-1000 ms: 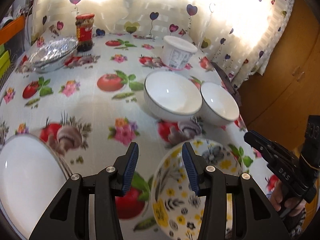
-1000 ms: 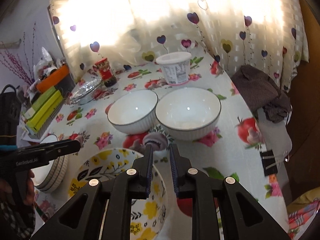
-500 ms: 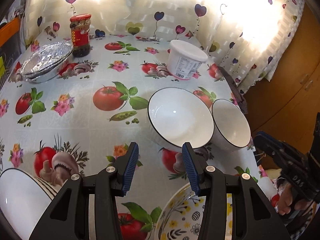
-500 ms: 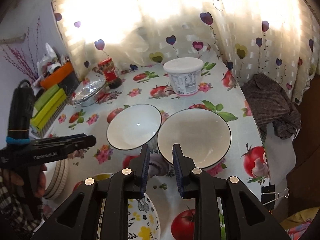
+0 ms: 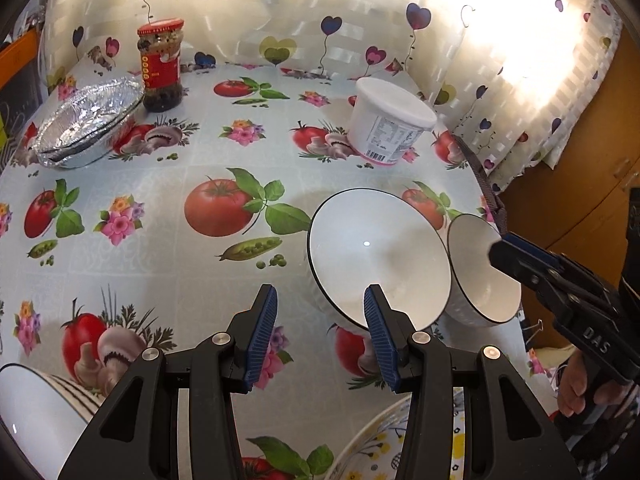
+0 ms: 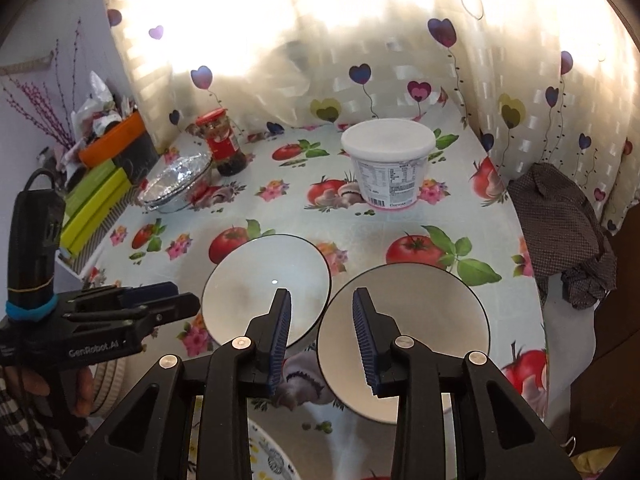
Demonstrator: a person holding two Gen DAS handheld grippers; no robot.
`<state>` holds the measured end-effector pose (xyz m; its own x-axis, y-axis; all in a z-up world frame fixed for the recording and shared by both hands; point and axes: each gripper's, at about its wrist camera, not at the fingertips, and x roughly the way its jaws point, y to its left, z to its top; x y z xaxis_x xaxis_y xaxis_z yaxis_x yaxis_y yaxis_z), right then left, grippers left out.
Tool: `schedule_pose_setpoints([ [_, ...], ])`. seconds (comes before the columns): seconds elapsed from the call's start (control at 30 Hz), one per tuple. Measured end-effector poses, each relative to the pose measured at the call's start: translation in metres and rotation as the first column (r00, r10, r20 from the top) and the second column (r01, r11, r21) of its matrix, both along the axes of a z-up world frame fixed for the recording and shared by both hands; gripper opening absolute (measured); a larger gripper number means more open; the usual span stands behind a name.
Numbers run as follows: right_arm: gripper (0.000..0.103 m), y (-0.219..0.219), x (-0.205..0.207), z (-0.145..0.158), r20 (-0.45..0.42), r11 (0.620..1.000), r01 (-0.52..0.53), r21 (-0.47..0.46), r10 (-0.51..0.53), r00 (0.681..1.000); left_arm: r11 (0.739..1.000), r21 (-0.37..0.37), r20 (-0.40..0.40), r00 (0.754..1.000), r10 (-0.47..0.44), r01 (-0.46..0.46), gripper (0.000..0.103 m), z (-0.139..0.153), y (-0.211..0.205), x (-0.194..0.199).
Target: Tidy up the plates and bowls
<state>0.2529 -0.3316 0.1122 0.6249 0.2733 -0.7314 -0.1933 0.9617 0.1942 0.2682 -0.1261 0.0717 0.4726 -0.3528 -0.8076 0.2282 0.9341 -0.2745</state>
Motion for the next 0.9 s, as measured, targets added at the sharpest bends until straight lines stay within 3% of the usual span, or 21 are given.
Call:
schedule_pose_setpoints([
  [0.47,0.031,0.021,0.042,-0.031,-0.051,0.997,-0.074,-0.024,0.073,0.996,1.0,-0.009,-0.035,0.999,0.004,-0.005,0.047,-0.015,-0.003,0.007],
  [0.9,0.029,0.03,0.064,-0.046,-0.08,0.996,-0.079,-0.051,0.075,0.994,0.999,-0.03,-0.051,0.999,0.02,-0.022,0.047,-0.022,-0.001,0.012],
])
